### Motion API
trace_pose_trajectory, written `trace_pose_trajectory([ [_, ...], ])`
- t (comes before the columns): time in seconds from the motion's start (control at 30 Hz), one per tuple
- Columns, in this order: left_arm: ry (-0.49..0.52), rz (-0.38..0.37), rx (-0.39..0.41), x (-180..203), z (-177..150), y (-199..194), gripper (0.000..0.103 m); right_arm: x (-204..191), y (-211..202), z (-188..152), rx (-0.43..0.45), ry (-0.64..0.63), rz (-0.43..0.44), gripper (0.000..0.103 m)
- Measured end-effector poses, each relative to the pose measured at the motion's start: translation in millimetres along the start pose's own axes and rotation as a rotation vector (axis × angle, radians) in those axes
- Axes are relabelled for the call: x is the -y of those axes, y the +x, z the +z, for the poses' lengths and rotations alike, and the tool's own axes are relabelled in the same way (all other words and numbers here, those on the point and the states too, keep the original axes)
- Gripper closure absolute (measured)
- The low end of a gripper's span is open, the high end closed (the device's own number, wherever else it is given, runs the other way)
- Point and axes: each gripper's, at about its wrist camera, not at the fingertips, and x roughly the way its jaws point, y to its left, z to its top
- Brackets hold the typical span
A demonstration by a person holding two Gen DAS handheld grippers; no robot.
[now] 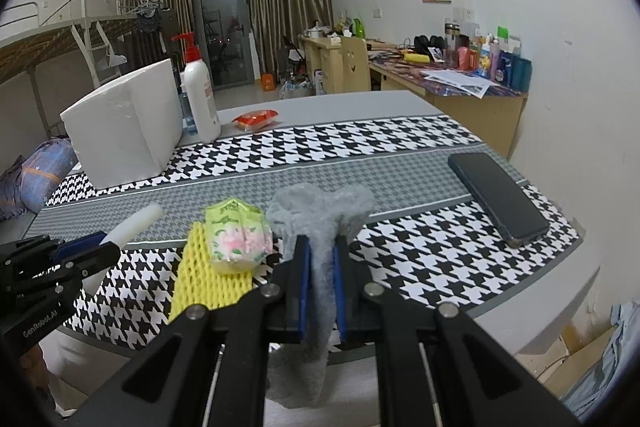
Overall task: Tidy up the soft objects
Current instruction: 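Lift the white foam tube with the left tool while the right tool lifts the grey sock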
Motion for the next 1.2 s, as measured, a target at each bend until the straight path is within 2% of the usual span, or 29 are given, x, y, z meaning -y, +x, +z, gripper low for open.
trace_pose_trajectory([
  [1.2, 0.01, 0.041, 0.136, -19.6, 26.2, -47.2, 0.084, -33.1, -19.0, 24.8, 0.087, -0.073, 0.064, 0.089],
])
